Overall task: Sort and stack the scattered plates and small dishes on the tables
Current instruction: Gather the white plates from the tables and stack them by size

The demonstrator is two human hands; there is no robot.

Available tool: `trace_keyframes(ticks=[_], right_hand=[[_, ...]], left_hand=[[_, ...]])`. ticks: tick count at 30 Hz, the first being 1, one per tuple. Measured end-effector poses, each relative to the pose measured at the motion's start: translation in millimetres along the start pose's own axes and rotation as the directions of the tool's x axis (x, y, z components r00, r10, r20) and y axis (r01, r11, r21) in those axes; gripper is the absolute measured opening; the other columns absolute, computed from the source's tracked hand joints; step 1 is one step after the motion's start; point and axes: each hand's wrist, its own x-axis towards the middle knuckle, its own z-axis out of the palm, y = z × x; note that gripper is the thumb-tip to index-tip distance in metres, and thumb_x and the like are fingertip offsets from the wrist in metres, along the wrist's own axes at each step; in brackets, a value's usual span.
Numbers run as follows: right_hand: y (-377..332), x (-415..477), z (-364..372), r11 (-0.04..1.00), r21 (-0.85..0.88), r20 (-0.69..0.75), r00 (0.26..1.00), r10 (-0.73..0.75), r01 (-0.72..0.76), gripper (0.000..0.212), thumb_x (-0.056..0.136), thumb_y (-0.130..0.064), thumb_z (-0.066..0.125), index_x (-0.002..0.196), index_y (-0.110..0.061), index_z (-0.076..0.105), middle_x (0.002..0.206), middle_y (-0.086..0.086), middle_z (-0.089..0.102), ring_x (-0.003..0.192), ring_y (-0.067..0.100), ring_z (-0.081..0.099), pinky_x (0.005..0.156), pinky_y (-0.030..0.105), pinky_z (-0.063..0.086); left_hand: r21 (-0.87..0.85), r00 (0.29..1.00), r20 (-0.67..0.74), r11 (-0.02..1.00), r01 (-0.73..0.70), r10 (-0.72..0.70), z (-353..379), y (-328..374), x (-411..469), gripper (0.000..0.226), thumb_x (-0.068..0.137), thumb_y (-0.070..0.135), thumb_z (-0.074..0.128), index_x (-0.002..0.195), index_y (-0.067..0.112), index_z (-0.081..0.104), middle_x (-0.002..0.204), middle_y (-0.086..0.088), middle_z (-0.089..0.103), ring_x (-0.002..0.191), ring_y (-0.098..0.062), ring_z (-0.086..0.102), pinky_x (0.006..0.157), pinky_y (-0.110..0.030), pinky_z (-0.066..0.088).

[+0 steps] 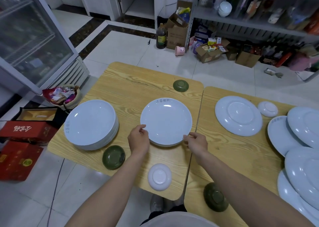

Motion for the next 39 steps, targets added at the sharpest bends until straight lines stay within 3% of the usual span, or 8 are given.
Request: trace_keyframes(ticks=[2, 5, 9, 11, 13, 17, 25, 39], right_hand=[[-1.5, -5.4, -10.1, 0.995, -0.060, 0.053, 0.996, -0.075, 0.078, 0.039, 0.089, -0.022, 0.071, 0.124, -0.009, 0.065, 0.106, 0.004, 0.070, 0.103, 0.025, 0.065, 0.098, 0.042, 0.051], [-5.9, -17.0, -32.3, 0.906, -0.297, 0.206, 0.946, -0.249, 0.302, 0.054, 0.093, -0.034, 0.067, 0.141, -0.014, 0.054, 0.131, 0.001, 0.062, 0.122, 0.020, 0.055, 0.100, 0.025, 0.038], [-1.9, -30.2, -69.1, 0.298, -0.800, 0.407, 0.836, -0.368, 0.520, 0.066, 0.100, -0.052, 0.043, 0.157, -0.027, 0.021, 0.162, 0.004, 0.024, 0.150, 0.022, 0.017, 0.120, 0.044, 0.011], [-0.3, -37.9, -90.4, 0.136, -0.878, 0.375, 0.837, -0.398, 0.458, 0.067, 0.100, -0.056, 0.037, 0.157, -0.027, 0.015, 0.164, 0.005, 0.017, 0.152, 0.024, 0.010, 0.120, 0.050, 0.004], [-0.1, -48.4, -113.9, 0.085, -0.916, 0.323, 0.848, -0.420, 0.392, 0.069, 0.100, -0.057, 0.036, 0.157, -0.026, 0.013, 0.164, 0.007, 0.015, 0.152, 0.026, 0.009, 0.120, 0.051, 0.004], [8.0, -71.3, -167.6, 0.080, -0.959, 0.215, 0.879, -0.427, 0.273, 0.072, 0.100, -0.058, 0.035, 0.158, -0.023, 0.011, 0.165, 0.009, 0.010, 0.152, 0.028, 0.009, 0.120, 0.050, 0.009], [48.6, -127.8, -287.4, 0.234, -0.964, 0.016, 0.901, -0.433, 0.130, 0.073, 0.099, -0.057, 0.038, 0.158, -0.025, 0.009, 0.163, 0.006, 0.016, 0.150, 0.023, 0.016, 0.119, 0.047, 0.014], [190.6, -233.7, -525.2, 0.431, -0.899, -0.277, 0.863, -0.424, -0.077, 0.074, 0.100, -0.056, 0.038, 0.158, -0.024, 0.006, 0.164, 0.008, 0.013, 0.150, 0.026, 0.014, 0.118, 0.044, 0.017]], left_hand=[[0.134, 0.987, 0.050, 0.978, -0.159, 0.154, 0.7, 7.9, -2.3, 0.026, 0.095, 0.008, 0.053, 0.114, 0.014, 0.069, 0.103, 0.001, 0.066, 0.102, -0.021, 0.061, 0.082, -0.028, 0.047], [0.351, 0.889, 0.313, 0.829, -0.436, 0.335, 6.5, 17.2, -3.7, 0.031, 0.097, 0.022, 0.056, 0.127, 0.017, 0.064, 0.125, 0.000, 0.062, 0.123, -0.020, 0.049, 0.092, -0.028, 0.042], [0.478, 0.697, 0.603, 0.523, -0.706, 0.389, 24.7, 32.8, -18.9, 0.050, 0.099, 0.037, 0.049, 0.146, 0.021, 0.045, 0.156, -0.002, 0.037, 0.146, -0.023, 0.024, 0.115, -0.035, 0.021], [0.493, 0.605, 0.677, 0.352, -0.796, 0.420, 37.7, 43.1, -32.4, 0.055, 0.100, 0.042, 0.043, 0.151, 0.022, 0.036, 0.161, -0.001, 0.027, 0.150, -0.024, 0.016, 0.119, -0.039, 0.015], [0.476, 0.547, 0.711, 0.269, -0.837, 0.443, 49.0, 55.5, -49.1, 0.057, 0.100, 0.043, 0.041, 0.152, 0.022, 0.032, 0.162, -0.002, 0.023, 0.151, -0.024, 0.012, 0.120, -0.041, 0.012], [0.431, 0.467, 0.749, 0.190, -0.882, 0.470, 72.8, 84.4, -92.4, 0.059, 0.100, 0.044, 0.040, 0.153, 0.021, 0.028, 0.163, -0.004, 0.019, 0.151, -0.025, 0.009, 0.121, -0.041, 0.008], [0.283, 0.269, 0.771, 0.067, -0.957, 0.577, 135.6, 133.5, -216.0, 0.061, 0.100, 0.046, 0.041, 0.154, 0.023, 0.026, 0.163, -0.004, 0.017, 0.151, -0.024, 0.007, 0.121, -0.040, 0.008], [0.087, 0.012, 0.768, -0.086, -0.992, 0.641, 264.5, 152.3, -480.3, 0.058, 0.099, 0.045, 0.042, 0.152, 0.023, 0.032, 0.161, -0.004, 0.026, 0.149, -0.025, 0.018, 0.120, -0.040, 0.015]])
